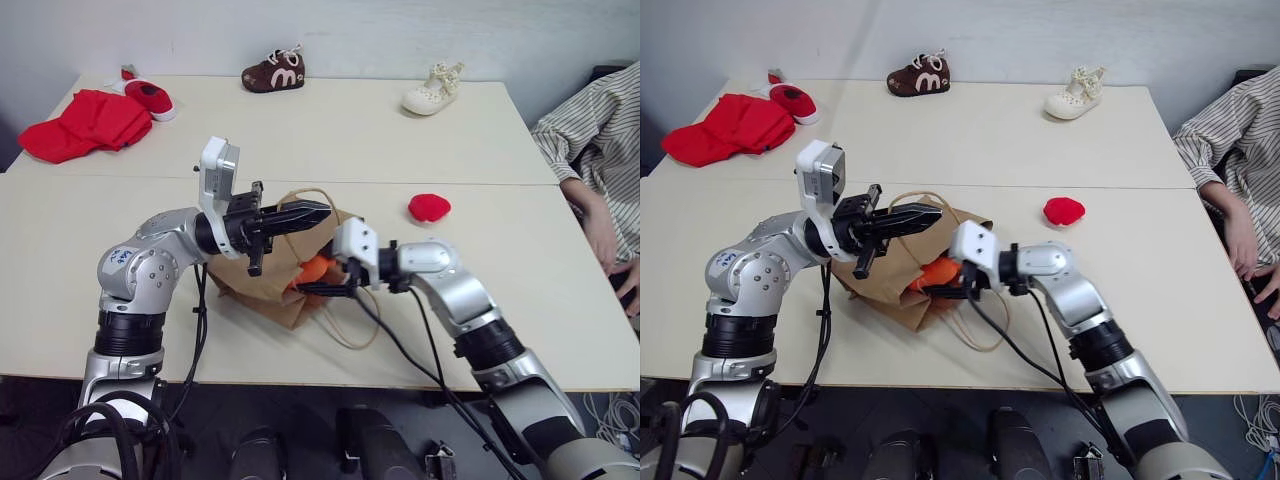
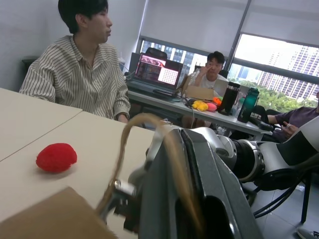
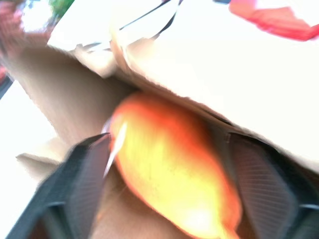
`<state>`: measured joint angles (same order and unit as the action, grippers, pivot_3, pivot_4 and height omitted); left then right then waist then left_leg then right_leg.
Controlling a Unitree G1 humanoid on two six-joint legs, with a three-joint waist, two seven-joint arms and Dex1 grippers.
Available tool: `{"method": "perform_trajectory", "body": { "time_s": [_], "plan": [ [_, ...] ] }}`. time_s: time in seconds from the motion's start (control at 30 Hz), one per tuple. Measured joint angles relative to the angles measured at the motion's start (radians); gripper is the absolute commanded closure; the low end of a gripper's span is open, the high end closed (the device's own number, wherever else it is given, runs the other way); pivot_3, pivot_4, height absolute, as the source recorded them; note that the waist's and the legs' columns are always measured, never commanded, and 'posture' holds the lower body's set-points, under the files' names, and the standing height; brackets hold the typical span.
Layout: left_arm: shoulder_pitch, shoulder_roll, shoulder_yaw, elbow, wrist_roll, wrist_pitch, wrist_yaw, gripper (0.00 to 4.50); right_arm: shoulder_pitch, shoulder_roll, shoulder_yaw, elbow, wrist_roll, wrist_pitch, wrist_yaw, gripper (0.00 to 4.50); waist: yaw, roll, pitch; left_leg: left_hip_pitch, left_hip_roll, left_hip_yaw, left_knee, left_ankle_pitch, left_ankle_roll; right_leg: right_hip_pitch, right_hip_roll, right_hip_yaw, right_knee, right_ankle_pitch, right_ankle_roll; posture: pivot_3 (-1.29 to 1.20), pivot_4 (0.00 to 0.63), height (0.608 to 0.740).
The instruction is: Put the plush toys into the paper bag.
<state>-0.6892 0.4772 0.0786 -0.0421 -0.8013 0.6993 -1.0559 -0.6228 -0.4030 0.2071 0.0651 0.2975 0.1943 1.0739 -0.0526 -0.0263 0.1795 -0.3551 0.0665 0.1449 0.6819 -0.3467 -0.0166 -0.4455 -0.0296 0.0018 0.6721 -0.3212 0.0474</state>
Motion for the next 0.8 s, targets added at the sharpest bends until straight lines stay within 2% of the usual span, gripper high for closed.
{"method": "perform_trajectory", "body": {
  "time_s": [0.1,0.23,0.27,0.43,0.57,0.67,0.8],
  "plan": [
    [0.002,0.004,0.002,0.0,0.0,-0.002,0.002,4.5,0.065,-0.066,-0.075,-0.05,0.071,0.006,0.05,0.26,0.0,0.0,0.0,0.0,0.0,0.0,0.0,0.0,0.0,0.0,0.0,0.0,-0.001,0.0,0.0,0.0,0.15,0.74],
    [0.008,0.006,0.001,-0.003,0.003,-0.01,0.006,4.5,0.223,-0.173,-0.232,-0.168,0.181,0.069,0.057,0.26,0.006,0.0,0.0,0.0,0.0,0.0,-0.001,0.0,0.0,0.0,0.0,0.0,-0.001,0.0,0.0,0.0,0.15,0.74],
    [0.012,0.008,0.001,-0.011,0.003,-0.011,0.007,4.5,0.292,-0.194,-0.294,-0.203,0.199,0.065,0.046,0.12,0.012,0.0,0.0,0.0,0.0,0.0,-0.001,0.0,0.0,0.001,0.001,0.0,-0.002,0.0,0.0,0.0,0.15,0.74],
    [0.036,0.024,0.031,-0.033,0.001,-0.013,0.023,4.5,0.635,-0.22,-0.524,-0.236,0.16,-0.043,-0.046,0.12,0.025,0.0,0.0,0.001,-0.001,0.0,-0.001,-0.001,0.0,0.002,0.002,0.002,-0.004,0.001,0.001,0.0,0.15,0.74],
    [0.045,0.028,0.048,-0.045,-0.001,-0.013,0.04,4.5,0.812,-0.196,-0.676,-0.176,0.054,-0.181,-0.184,0.12,0.025,0.0,0.0,0.002,-0.001,0.001,-0.001,0.0,0.0,0.004,0.002,0.003,-0.004,0.001,0.002,0.0,0.15,0.74],
    [0.049,0.028,0.064,-0.047,-0.001,-0.013,0.056,4.5,0.825,-0.196,-0.693,-0.145,-0.002,-0.207,-0.257,0.12,0.01,0.0,0.0,0.004,0.0,0.003,-0.001,0.0,0.0,0.004,0.003,0.005,-0.003,0.002,0.002,0.0,0.15,0.74],
    [0.046,0.01,0.06,-0.056,-0.001,-0.012,0.074,4.5,0.663,-0.232,-0.619,-0.122,-0.036,-0.169,-0.293,0.12,-0.005,0.002,0.001,0.005,0.0,0.003,0.0,0.0,-0.002,0.004,0.004,0.006,0.0,0.002,0.002,0.0,0.15,0.74]
  ]
}}
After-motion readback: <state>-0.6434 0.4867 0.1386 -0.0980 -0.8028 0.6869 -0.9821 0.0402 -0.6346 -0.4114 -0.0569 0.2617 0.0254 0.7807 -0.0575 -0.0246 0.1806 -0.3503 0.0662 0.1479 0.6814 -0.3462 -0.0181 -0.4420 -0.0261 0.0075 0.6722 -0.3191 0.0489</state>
